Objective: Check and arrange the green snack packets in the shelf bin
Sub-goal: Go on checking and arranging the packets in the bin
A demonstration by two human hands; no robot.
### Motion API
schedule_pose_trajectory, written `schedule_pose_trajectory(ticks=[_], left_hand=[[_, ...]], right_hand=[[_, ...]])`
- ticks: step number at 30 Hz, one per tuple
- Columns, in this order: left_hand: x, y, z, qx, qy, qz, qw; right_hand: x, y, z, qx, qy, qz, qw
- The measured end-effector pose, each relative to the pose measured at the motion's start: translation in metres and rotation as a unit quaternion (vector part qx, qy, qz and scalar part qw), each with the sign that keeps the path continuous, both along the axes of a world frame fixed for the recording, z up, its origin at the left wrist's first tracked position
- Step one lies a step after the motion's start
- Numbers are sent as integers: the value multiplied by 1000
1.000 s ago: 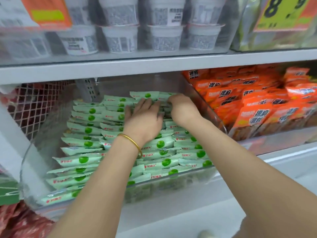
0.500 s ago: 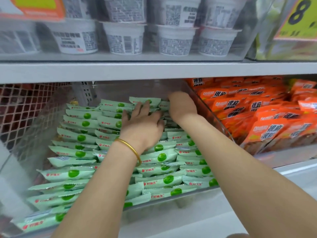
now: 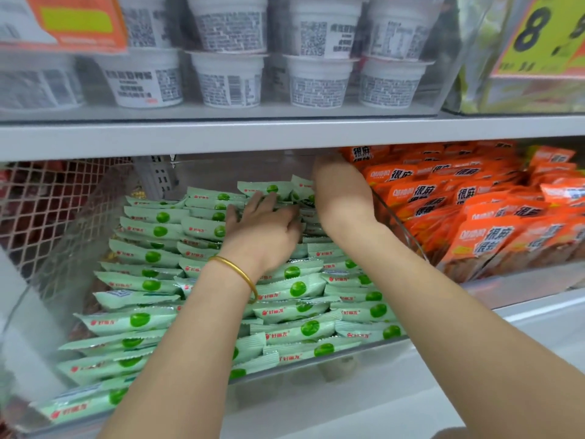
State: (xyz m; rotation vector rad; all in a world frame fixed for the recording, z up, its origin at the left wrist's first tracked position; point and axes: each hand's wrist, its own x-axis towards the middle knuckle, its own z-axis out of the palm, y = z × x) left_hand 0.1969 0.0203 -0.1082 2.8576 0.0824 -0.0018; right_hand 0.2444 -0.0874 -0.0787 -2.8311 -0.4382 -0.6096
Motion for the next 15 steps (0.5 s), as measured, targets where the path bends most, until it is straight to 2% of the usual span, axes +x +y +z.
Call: schedule_pose_trajectory(ticks=[4, 7, 9, 11, 15], left_hand=[[-15, 5, 16, -94, -133, 41, 986], [-46, 0, 28, -194, -183, -8, 964], [-64, -6, 35, -242, -201, -40, 948], [-79, -10, 42, -271, -236, -51, 932], [-103, -12, 44, -403, -240, -11, 883]], right_hand=[[-37, -13, -11, 36, -186, 27, 981], [-58, -25, -6, 67, -263, 81, 959], [-73, -32, 4, 136, -256, 153, 945], [-88, -36, 11, 224, -195, 201, 933], [-102, -44, 11, 350, -102, 223, 904]])
